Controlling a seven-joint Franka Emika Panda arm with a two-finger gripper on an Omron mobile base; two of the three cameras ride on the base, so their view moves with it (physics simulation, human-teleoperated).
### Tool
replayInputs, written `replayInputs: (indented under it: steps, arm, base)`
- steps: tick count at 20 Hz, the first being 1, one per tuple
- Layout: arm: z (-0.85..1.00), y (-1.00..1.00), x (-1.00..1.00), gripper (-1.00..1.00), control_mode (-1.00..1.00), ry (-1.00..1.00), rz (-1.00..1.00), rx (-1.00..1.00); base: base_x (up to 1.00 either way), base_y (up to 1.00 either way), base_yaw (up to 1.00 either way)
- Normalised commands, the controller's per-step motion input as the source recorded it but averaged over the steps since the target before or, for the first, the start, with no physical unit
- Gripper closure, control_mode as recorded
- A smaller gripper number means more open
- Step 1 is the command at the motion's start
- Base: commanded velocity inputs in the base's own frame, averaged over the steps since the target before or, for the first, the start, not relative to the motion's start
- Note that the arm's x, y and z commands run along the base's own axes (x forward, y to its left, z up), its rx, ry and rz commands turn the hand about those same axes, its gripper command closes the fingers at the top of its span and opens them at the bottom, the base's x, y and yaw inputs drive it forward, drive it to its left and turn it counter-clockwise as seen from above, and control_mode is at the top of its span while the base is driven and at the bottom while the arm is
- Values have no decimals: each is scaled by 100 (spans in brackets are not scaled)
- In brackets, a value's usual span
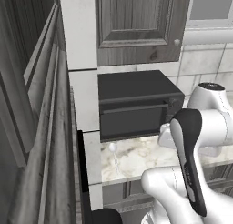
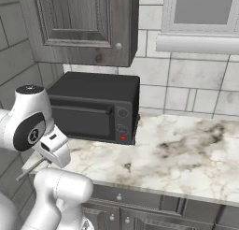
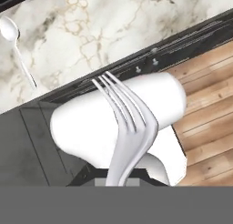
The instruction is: Take the fork and place it on the left side of the plate. Then take the spoon and place it on the right side of the plate. Make sure they're directly next to the plate.
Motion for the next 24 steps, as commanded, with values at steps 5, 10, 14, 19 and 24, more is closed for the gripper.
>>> replayInputs:
  steps: [5, 10, 14, 19, 24]
  arm:
    - [-17, 0, 0, 100, 100, 0, 0, -8]
    - [0, 0, 0, 100, 100, 0, 0, 0]
    - [0, 0, 0, 100, 100, 0, 0, 0]
    - [0, 0, 0, 100, 100, 0, 0, 0]
    - [0, 0, 0, 100, 100, 0, 0, 0]
  base:
    - [0, -3, 0]
    - [0, -18, 0]
    - [-6, -24, 1]
    - [-14, -63, -20]
    - [-19, -78, -51]
